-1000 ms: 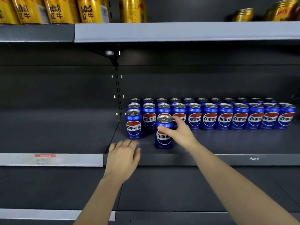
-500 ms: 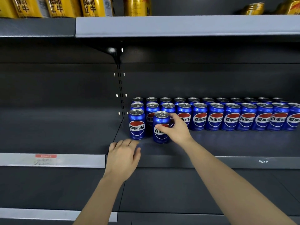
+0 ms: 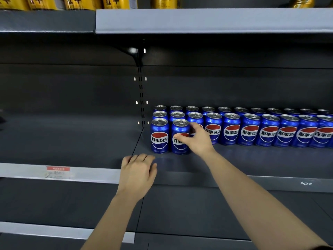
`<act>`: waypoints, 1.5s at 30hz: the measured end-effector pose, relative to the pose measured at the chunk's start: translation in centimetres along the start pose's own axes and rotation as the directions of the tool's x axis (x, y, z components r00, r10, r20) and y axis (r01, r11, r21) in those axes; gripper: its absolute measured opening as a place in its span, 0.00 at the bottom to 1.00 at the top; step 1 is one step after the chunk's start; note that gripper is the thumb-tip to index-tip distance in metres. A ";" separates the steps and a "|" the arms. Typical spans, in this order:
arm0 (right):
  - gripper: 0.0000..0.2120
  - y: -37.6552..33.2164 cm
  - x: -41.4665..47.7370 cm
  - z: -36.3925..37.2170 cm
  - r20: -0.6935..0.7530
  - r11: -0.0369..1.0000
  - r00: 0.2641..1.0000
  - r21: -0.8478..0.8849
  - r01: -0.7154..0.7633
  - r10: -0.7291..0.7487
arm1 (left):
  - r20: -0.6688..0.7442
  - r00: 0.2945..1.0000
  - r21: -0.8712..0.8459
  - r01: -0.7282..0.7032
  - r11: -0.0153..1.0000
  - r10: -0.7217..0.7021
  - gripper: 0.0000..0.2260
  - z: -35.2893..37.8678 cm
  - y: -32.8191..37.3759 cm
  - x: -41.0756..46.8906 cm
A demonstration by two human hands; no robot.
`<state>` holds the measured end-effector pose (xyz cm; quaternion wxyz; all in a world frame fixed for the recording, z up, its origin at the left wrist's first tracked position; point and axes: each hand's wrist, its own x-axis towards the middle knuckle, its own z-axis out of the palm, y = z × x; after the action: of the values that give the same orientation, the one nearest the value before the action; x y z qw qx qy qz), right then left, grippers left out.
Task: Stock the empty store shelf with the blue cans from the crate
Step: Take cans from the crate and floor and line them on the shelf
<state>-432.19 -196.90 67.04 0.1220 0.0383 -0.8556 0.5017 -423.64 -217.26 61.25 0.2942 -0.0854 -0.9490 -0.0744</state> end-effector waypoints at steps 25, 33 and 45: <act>0.43 2.0 -1.9 -0.6 0.181 0.986 0.983 0.160 -0.056 0.026 | -0.015 1.000 0.012 0.012 1.000 -0.012 0.18 -0.4 0.9 -1.9; 0.34 3.0 -6.8 -4.4 0.183 0.985 0.983 0.169 -0.021 -0.010 | 0.025 0.999 -0.043 -0.027 0.999 0.028 0.18 -1.3 5.9 -3.2; 0.25 10.2 -19.6 -11.6 0.204 0.981 0.972 0.124 -0.146 0.119 | 0.125 0.992 -0.077 -0.025 0.997 0.035 0.16 -1.5 15.8 -12.1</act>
<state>-413.21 -182.91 58.91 0.0002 0.0384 -0.8274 0.5603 -409.77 -203.53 56.98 0.2312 -0.1152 -0.9609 -0.0999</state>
